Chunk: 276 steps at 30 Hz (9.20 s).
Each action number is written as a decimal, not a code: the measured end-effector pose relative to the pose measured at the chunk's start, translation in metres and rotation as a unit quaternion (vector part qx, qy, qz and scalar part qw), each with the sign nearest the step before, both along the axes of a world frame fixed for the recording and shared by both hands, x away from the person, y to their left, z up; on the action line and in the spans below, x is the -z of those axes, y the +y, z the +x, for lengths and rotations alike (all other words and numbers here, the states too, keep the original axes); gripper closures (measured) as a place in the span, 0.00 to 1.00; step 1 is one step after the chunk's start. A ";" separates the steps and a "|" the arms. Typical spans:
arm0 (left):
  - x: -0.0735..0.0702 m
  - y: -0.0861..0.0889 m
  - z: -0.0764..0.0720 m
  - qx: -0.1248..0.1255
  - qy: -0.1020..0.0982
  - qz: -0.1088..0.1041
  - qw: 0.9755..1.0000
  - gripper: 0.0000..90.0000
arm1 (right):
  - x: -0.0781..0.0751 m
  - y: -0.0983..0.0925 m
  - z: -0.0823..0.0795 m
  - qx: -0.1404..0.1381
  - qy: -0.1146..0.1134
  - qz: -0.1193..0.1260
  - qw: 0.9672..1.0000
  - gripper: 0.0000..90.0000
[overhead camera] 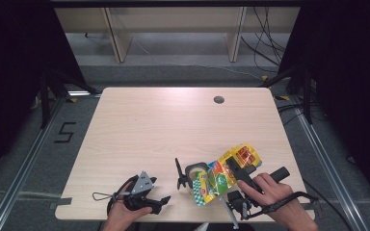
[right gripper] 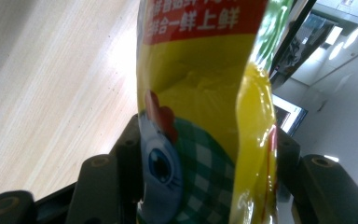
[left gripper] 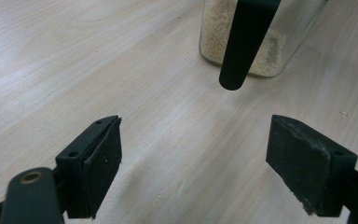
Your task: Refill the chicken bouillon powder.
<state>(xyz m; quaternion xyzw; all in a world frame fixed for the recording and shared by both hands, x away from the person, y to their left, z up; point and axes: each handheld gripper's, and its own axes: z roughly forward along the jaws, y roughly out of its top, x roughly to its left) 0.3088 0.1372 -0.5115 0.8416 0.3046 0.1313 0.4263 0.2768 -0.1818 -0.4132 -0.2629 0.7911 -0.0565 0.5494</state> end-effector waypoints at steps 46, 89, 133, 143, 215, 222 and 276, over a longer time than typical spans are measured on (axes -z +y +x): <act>-0.001 0.000 0.000 0.001 -0.001 0.004 1.000 0.20 | -0.003 -0.002 0.000 -0.006 0.003 0.002 1.000 0.53; 0.000 -0.001 -0.001 -0.002 0.001 -0.006 1.000 0.20 | 0.007 -0.003 0.003 0.011 0.024 0.020 0.999 0.54; -0.001 0.000 0.000 0.001 -0.002 0.002 1.000 0.20 | 0.002 -0.004 0.003 0.003 0.023 0.019 1.000 0.54; -0.001 0.000 0.000 0.002 0.000 0.006 1.000 0.19 | 0.001 -0.004 0.003 -0.002 0.023 0.018 1.000 0.54; -0.001 0.000 0.000 -0.004 0.001 0.002 1.000 0.20 | 0.025 -0.062 0.036 0.049 0.213 0.251 0.943 0.62; -0.001 0.001 0.000 -0.003 0.000 0.001 1.000 0.20 | 0.027 -0.077 0.046 0.015 0.246 0.300 0.921 0.64; -0.002 0.000 -0.002 -0.005 -0.007 -0.011 1.000 0.20 | 0.056 -0.170 0.065 0.124 0.358 0.594 0.710 0.59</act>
